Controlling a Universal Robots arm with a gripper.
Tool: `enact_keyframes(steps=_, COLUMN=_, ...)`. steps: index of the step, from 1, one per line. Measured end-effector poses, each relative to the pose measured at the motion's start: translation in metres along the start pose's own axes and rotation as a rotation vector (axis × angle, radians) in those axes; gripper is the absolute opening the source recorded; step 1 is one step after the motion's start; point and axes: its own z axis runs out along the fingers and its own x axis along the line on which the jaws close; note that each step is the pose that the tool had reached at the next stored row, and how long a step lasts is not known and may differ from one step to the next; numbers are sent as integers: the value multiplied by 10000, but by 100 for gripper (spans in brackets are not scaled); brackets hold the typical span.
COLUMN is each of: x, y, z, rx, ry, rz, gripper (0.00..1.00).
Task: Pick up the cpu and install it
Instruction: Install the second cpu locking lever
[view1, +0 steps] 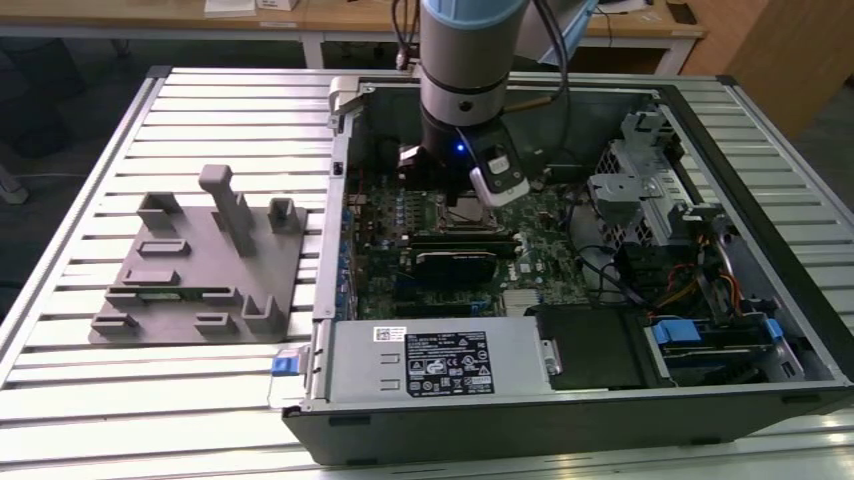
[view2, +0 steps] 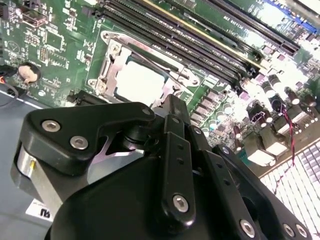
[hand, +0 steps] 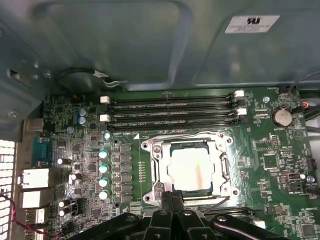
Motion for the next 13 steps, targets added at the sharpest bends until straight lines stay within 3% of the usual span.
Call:
enact_keyframes(steps=7, x=-103, y=-1, z=-7, rx=0, ry=9, rz=9, gripper=11)
enact_keyframes(steps=13, x=-134, y=-88, z=-12, rx=-15, ry=8, rz=25, gripper=11)
